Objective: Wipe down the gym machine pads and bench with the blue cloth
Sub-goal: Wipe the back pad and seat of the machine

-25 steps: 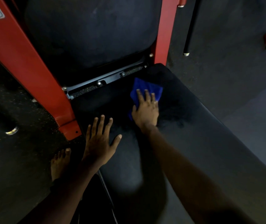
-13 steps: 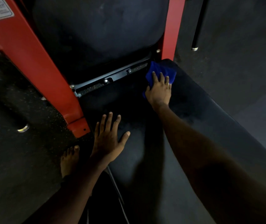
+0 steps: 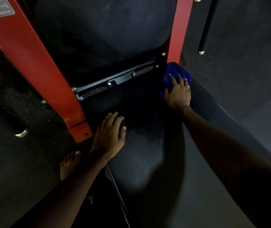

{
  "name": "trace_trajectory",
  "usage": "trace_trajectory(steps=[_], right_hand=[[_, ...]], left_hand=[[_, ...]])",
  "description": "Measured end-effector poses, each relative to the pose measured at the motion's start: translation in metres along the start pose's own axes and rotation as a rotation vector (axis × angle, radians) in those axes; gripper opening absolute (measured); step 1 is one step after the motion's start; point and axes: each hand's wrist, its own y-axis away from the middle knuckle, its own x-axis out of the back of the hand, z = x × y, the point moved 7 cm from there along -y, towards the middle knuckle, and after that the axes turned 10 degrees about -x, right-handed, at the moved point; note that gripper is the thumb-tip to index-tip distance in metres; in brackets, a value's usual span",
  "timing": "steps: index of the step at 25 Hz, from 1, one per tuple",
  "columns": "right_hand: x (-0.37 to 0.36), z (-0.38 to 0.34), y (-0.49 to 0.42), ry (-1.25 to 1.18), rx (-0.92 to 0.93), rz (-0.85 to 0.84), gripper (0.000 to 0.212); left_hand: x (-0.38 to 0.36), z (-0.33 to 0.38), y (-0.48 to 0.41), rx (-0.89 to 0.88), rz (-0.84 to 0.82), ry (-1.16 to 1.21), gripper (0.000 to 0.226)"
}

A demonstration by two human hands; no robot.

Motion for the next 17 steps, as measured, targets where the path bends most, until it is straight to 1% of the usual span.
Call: trace_trajectory(steps=[2, 3, 4, 5, 7, 8, 9, 10, 11, 12, 14, 15, 17], right_hand=[[-0.006, -0.031, -0.016, -0.038, -0.088, 0.011, 0.064], [-0.009, -0.054, -0.016, -0.035, -0.079, 0.036, 0.062], [-0.013, -0.083, -0.009, -0.013, -0.015, 0.028, 0.060], [-0.020, -0.116, 0.006, 0.007, 0.108, 0.006, 0.059], [-0.041, -0.179, 0.059, 0.076, 0.459, -0.053, 0.056], [-0.053, -0.193, 0.087, 0.118, 0.586, -0.102, 0.055], [-0.053, -0.195, 0.092, 0.100, 0.640, -0.123, 0.055], [-0.046, -0.188, 0.079, 0.046, 0.671, -0.122, 0.056], [-0.037, -0.172, 0.054, 0.034, 0.633, -0.066, 0.057], [-0.028, -0.147, 0.027, 0.051, 0.526, -0.020, 0.059], [-0.008, -0.077, -0.024, 0.053, 0.239, 0.036, 0.063], [0.002, -0.041, -0.036, 0.023, 0.127, 0.057, 0.064], [0.014, 0.012, -0.024, -0.083, -0.010, 0.072, 0.065]], left_hand=[[0.003, -0.005, -0.012, 0.002, -0.017, -0.016, 0.041], [0.004, -0.006, -0.015, 0.001, -0.025, -0.033, 0.041], [0.006, -0.005, -0.017, -0.008, -0.023, -0.049, 0.042], [0.008, -0.004, -0.018, -0.012, -0.015, -0.049, 0.044], [0.009, -0.005, -0.014, -0.027, -0.009, -0.063, 0.049], [0.008, -0.006, -0.011, -0.028, -0.018, -0.064, 0.051], [0.007, -0.005, -0.009, -0.031, -0.023, -0.062, 0.051], [0.006, -0.004, -0.009, -0.029, -0.024, -0.054, 0.051], [0.007, -0.004, -0.012, -0.024, -0.018, -0.050, 0.050], [0.007, -0.003, -0.013, -0.016, -0.015, -0.056, 0.049], [0.008, -0.001, -0.015, -0.008, -0.013, -0.090, 0.046], [0.007, 0.001, -0.016, 0.004, -0.026, -0.104, 0.046], [0.008, 0.005, -0.017, 0.041, -0.063, -0.122, 0.047]])
